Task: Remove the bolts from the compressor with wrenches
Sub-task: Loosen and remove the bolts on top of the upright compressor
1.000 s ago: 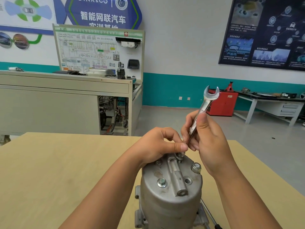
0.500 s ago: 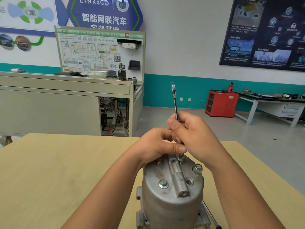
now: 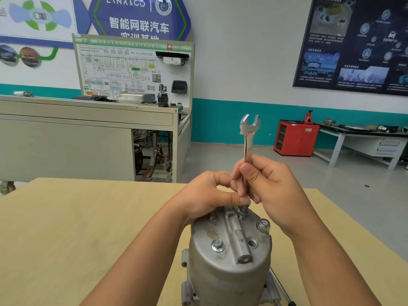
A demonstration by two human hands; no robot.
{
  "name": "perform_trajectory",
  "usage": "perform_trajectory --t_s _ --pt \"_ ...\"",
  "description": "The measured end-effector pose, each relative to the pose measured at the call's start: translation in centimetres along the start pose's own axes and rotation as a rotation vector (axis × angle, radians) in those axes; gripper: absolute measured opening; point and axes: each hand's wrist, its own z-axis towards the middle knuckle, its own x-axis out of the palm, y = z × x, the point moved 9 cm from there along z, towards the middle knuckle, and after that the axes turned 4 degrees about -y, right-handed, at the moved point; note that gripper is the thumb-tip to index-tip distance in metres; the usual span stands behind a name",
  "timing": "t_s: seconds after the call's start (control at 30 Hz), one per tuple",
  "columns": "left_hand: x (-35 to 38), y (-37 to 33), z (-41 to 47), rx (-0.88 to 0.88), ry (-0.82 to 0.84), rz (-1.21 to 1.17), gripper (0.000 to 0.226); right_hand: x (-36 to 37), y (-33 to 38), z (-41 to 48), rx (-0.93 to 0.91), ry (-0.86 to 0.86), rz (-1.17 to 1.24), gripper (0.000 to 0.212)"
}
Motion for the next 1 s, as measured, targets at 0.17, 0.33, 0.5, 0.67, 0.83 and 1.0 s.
perform_trajectory --t_s 0.17,0.33,0.5,0.67,0.83,1.0 --pt "0.2 -0.3 0.1 0.008 0.032 0.022 0.018 -0.2 -0.5 -0.5 0.038 0.044 0.070 0.036" --pt "-0.1 0.3 0.3 -0.032 -0.049 0.029 0.026 -0.3 -0.4 -0.4 -0.010 -0.039 0.029 0.033" --pt "-0.1 0.3 0.1 -0.049 -0.042 -0.024 0.030 -1.1 -0.6 0.1 0.027 -0.139 0.059 0.022" --pt "0.7 0.0 -0.4 -0.064 0.111 0.158 0.039 -1.8 -1.2 0.0 0.041 -0.190 0.125 0.024" --pt "1.3 0.3 -0.3 -0.090 0.214 0.294 0.022 -4.8 -1.5 -0.8 0.023 -0.389 0.284 0.024" --pt "0.7 0.3 -0.2 -0.051 0.115 0.236 0.015 -5.8 -2.0 -3.3 0.017 -0.484 0.442 0.024"
